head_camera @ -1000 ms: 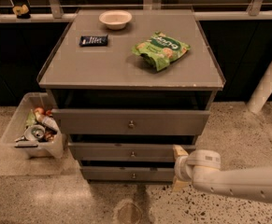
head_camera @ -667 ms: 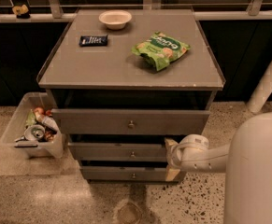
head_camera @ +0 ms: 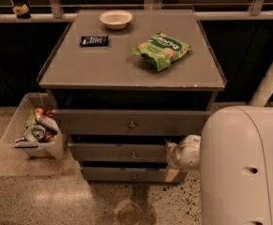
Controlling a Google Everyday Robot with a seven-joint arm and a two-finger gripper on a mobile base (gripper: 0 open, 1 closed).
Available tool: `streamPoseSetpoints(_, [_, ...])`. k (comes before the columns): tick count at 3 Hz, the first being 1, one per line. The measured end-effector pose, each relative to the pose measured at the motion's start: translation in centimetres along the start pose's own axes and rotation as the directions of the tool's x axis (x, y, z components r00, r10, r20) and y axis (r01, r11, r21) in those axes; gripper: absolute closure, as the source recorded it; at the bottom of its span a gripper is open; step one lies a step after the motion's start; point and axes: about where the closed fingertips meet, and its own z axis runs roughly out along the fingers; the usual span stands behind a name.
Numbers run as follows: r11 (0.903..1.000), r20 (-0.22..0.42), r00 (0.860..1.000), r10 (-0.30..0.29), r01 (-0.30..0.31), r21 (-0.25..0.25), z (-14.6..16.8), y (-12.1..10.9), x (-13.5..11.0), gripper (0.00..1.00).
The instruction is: Open middle drawer
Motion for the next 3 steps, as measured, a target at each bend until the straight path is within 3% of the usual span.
streamPoseSetpoints(1, [1.0, 0.0, 1.0, 0.0, 0.0, 0.0, 0.0, 0.0, 0.0, 0.17])
streamPoseSetpoints(3, [1.0, 0.0, 1.0, 0.0, 0.0, 0.0, 0.0, 0.0, 0.0, 0.62])
